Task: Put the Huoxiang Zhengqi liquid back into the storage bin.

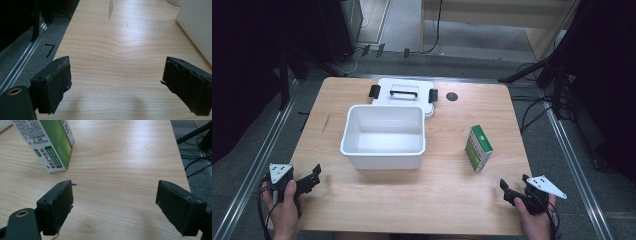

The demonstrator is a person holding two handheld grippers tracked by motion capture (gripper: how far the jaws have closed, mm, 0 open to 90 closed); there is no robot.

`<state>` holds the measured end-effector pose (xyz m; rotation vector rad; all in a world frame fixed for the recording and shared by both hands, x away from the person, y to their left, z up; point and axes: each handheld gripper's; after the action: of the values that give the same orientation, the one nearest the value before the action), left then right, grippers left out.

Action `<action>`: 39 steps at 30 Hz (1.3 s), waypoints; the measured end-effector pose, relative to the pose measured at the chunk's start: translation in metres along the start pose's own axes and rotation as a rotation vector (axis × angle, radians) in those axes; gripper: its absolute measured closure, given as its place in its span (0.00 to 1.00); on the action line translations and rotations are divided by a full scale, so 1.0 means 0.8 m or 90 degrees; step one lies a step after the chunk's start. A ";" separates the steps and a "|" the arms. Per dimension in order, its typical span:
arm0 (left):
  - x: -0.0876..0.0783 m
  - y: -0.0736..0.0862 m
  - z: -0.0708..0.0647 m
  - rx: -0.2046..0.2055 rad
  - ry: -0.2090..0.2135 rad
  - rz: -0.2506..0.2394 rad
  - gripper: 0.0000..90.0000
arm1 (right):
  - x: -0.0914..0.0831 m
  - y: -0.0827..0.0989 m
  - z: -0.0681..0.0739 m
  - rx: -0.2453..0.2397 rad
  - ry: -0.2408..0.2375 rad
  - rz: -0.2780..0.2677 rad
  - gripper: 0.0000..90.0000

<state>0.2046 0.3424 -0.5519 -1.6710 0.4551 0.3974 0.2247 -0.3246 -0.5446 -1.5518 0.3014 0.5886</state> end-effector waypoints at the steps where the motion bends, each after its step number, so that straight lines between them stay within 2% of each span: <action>1: 0.000 0.000 0.001 -0.002 0.001 0.000 0.10 | 0.000 0.000 0.000 0.000 0.000 0.000 0.16; 4: -0.001 0.000 0.001 -0.001 0.001 -0.001 0.10 | 0.000 0.000 0.000 -0.001 -0.002 0.002 0.17; 10: -0.001 0.000 0.000 0.000 0.001 0.001 0.10 | -0.003 -0.003 0.000 -0.007 -0.025 0.021 0.21; 12: -0.001 0.000 0.000 -0.003 0.004 0.002 0.10 | -0.007 -0.007 0.003 -0.023 -0.030 0.046 0.21; 16: -0.001 0.000 0.000 -0.005 0.005 -0.001 0.10 | -0.007 -0.016 0.008 -0.043 -0.026 0.068 0.21; 19: -0.001 0.001 -0.001 0.003 0.003 0.000 0.10 | -0.006 -0.032 0.017 -0.073 -0.034 0.106 0.20; 23: 0.000 0.000 -0.001 0.005 0.003 0.005 0.10 | -0.003 -0.051 0.034 -0.148 -0.038 0.175 0.20; 29: 0.001 0.000 -0.001 0.000 0.007 0.009 0.10 | 0.003 -0.085 0.056 -0.229 -0.037 0.303 0.21; 31: 0.001 0.000 0.000 0.000 0.009 0.008 0.10 | 0.006 -0.096 0.063 -0.238 -0.046 0.355 0.20; 35: 0.001 0.000 0.002 -0.007 0.015 0.008 0.10 | 0.012 -0.119 0.075 -0.277 -0.052 0.458 0.17; 38: 0.001 -0.001 0.003 -0.008 0.017 0.011 0.10 | 0.014 -0.139 0.085 -0.279 -0.071 0.515 0.18; 39: 0.001 -0.001 0.003 -0.008 0.017 0.012 0.10 | 0.014 -0.139 0.085 -0.279 -0.071 0.515 0.18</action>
<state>0.2058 0.3446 -0.5522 -1.6874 0.4892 0.3927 0.2802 -0.2473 -0.4554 -1.7809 0.7663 1.4408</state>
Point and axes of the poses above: each handheld gripper's, and its own axes: x roughly forward along the jaws, y roughly out of its underside, z roughly to its left, and after that the axes turned 5 degrees about y, right-handed
